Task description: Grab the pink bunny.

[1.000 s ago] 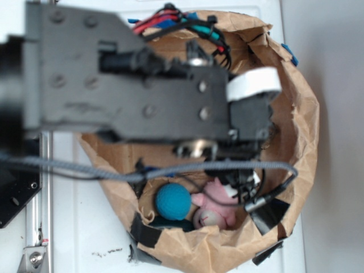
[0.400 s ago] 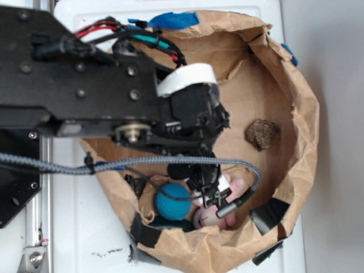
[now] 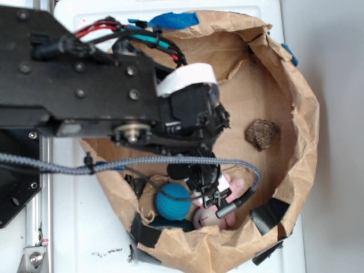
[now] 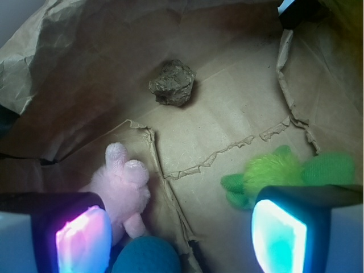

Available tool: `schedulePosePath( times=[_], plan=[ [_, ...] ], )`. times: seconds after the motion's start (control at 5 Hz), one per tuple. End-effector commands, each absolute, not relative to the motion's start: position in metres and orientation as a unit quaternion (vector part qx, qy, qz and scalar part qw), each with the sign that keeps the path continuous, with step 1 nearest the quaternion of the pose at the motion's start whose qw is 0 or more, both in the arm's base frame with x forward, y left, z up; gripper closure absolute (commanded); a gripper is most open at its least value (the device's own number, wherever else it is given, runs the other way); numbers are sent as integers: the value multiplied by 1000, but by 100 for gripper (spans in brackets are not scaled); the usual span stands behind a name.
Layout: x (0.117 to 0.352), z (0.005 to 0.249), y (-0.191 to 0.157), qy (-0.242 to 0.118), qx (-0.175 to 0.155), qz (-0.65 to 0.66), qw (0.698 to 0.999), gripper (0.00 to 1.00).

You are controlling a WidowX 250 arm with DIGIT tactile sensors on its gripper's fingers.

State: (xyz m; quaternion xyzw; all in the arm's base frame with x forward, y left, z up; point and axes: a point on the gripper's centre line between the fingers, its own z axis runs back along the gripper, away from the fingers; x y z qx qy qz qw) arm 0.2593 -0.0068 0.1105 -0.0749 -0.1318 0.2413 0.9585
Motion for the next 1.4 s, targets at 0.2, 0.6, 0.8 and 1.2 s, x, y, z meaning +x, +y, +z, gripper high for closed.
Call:
schedulePosePath(
  times=[0.2, 0.6, 0.8, 1.2],
  plan=[
    [292, 83, -18, -126, -28, 221, 967, 0],
    [288, 86, -38, -117, -59, 234, 963, 0],
    [274, 97, -46, -131, -100, 250, 954, 0],
    [256, 93, -64, -142, -129, 243, 951, 0]
  ],
)
